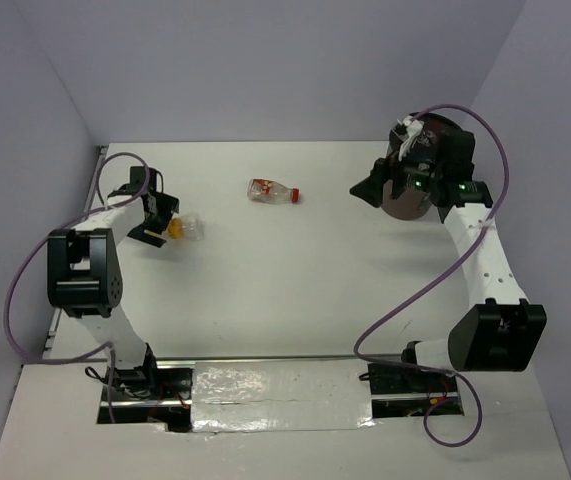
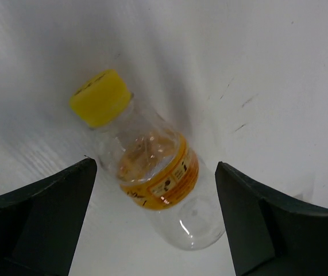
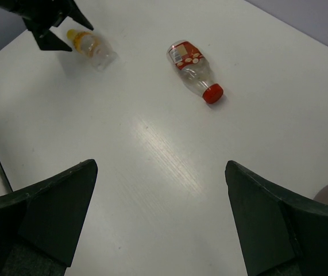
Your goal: Put the plastic bottles in the bin
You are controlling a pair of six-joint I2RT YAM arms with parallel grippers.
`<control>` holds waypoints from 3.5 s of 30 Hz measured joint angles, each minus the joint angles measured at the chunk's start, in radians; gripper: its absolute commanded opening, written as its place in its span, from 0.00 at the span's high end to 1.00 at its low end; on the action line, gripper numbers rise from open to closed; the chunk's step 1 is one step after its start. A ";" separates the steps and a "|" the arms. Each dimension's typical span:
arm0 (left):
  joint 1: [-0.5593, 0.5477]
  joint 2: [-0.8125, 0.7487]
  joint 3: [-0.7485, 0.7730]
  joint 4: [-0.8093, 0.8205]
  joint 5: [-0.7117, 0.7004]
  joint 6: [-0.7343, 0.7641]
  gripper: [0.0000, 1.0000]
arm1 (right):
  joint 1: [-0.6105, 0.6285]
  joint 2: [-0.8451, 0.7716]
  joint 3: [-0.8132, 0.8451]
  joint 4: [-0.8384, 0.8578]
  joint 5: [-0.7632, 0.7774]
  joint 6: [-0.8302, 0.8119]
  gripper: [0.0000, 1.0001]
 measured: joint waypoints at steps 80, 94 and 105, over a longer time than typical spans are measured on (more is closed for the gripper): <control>-0.506 -0.417 -0.286 0.441 0.369 0.147 0.01 | 0.753 0.322 0.090 -0.126 0.457 0.418 0.88; -0.362 -0.662 -0.250 0.261 0.237 0.274 0.01 | 0.645 0.322 0.217 -0.236 0.657 0.105 0.94; -0.258 -0.853 -0.381 0.221 0.235 0.298 0.01 | 0.241 0.172 0.446 -0.136 0.776 -0.041 0.90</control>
